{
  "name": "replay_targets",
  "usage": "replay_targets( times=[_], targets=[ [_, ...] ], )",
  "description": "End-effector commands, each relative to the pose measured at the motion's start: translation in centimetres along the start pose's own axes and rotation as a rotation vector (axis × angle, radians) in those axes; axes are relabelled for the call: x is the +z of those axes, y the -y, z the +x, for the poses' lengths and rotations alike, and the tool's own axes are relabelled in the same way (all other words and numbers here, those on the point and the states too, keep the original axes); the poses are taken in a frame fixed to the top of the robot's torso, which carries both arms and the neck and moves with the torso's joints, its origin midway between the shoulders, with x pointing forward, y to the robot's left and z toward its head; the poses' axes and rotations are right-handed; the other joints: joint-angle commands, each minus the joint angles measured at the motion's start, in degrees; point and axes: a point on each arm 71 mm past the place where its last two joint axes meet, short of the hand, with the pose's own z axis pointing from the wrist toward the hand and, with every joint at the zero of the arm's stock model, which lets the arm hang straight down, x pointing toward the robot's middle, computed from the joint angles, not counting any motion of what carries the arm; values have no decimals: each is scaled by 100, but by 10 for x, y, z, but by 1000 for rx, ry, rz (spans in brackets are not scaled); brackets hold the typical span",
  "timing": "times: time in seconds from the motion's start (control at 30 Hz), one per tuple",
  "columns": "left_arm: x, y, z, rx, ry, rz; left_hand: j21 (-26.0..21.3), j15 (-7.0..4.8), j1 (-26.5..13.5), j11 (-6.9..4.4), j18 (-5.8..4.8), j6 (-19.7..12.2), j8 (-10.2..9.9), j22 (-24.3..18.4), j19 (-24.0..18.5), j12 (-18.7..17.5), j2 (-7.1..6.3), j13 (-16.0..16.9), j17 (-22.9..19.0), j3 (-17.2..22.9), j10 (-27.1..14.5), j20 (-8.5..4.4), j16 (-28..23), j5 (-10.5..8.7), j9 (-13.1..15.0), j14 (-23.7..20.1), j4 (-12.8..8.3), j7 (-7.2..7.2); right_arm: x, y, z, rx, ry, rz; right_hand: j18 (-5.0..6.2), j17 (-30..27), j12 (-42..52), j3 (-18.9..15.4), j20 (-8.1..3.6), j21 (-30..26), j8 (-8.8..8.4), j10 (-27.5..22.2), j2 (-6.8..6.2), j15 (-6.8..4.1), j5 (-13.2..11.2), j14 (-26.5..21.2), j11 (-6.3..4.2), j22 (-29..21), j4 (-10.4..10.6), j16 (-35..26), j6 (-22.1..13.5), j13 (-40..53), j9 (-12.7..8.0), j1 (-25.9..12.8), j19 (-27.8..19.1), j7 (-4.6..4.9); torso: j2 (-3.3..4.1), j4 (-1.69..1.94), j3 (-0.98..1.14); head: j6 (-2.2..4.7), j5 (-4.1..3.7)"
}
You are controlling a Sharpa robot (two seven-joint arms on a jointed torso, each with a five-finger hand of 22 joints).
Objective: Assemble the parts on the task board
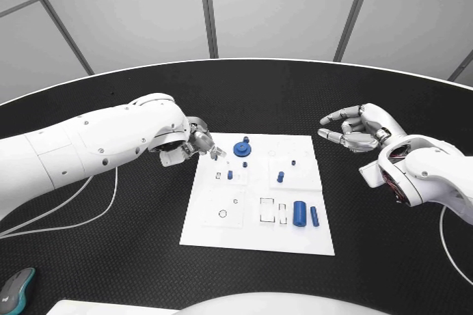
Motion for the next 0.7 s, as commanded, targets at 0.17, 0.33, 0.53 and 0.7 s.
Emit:
replay_targets(
  times=[0.17,0.33,0.53,0.7],
  targets=[
    [3,-1,-22,-19,40,-15,-54,86,99,41,11,-46,-111,-58,-59,-63,-17,-69,987,-20,-106,30,24,-2,-89,461,0,42,1,0,1,0,-1,-1,52,330,-13,25,-31,-22,32,17,-41,-52,26,336,-3,293,23,-25,-54,497,-7,-4,0,0,31,2,-13,124,18],
    [9,4,-29,-14,58,-23,-75,103,109,60,19,-56,-161,-98,-79,-107,-21,-124,985,-24,-157,41,23,-12,-134,461,2,62,2,0,2,0,-4,-2,52,330,-13,25,-31,-22,32,17,-41,-52,26,336,-3,293,23,-25,-54,497,-7,-4,0,0,32,9,-11,147,53],
    [18,7,-35,1,78,-33,-125,168,145,136,35,-123,-374,-182,-127,-323,-16,-383,972,-14,-402,81,19,-21,-334,456,2,146,2,-1,2,1,-6,-3,52,330,-13,25,-31,-22,32,17,-41,-52,26,336,-3,293,23,-25,-54,497,-7,-4,0,0,49,-12,-8,163,90],
    [25,7,-38,31,88,-44,-219,247,155,227,68,-246,-605,-357,-218,-614,-9,-759,910,4,-699,143,-8,-27,-608,432,3,249,2,-1,3,1,-7,-4,52,330,-13,25,-31,-22,32,17,-41,-52,26,336,-3,293,23,-25,-54,497,-7,-4,0,0,68,-23,-8,175,100]
  ],
)
